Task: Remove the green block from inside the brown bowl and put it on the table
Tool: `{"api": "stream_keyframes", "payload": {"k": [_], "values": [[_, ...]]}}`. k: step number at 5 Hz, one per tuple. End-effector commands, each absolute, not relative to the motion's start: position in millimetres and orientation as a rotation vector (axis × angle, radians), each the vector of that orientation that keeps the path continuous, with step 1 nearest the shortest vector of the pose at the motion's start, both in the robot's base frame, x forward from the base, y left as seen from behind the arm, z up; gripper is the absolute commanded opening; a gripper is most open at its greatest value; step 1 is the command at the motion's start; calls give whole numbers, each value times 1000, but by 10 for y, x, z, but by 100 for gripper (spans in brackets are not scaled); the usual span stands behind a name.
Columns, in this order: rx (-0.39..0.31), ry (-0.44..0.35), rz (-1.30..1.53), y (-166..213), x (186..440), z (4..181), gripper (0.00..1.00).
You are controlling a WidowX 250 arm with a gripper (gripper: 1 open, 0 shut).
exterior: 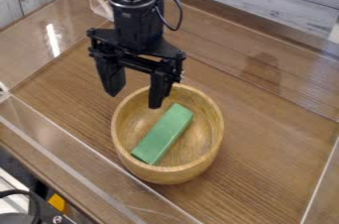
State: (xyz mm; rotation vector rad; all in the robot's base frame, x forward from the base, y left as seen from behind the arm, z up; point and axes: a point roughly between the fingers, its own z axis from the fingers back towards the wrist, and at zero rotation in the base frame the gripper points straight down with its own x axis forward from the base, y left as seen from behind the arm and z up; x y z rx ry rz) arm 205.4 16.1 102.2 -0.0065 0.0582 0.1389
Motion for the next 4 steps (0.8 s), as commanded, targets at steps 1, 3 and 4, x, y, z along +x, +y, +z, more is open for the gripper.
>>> {"api": "stream_keyframes", "payload": {"k": [1,3,4], "values": [[-1,34,134,132,2097,1021,100],[0,25,209,344,2035,894,100],[2,17,203,285,2035,842,100]]}}
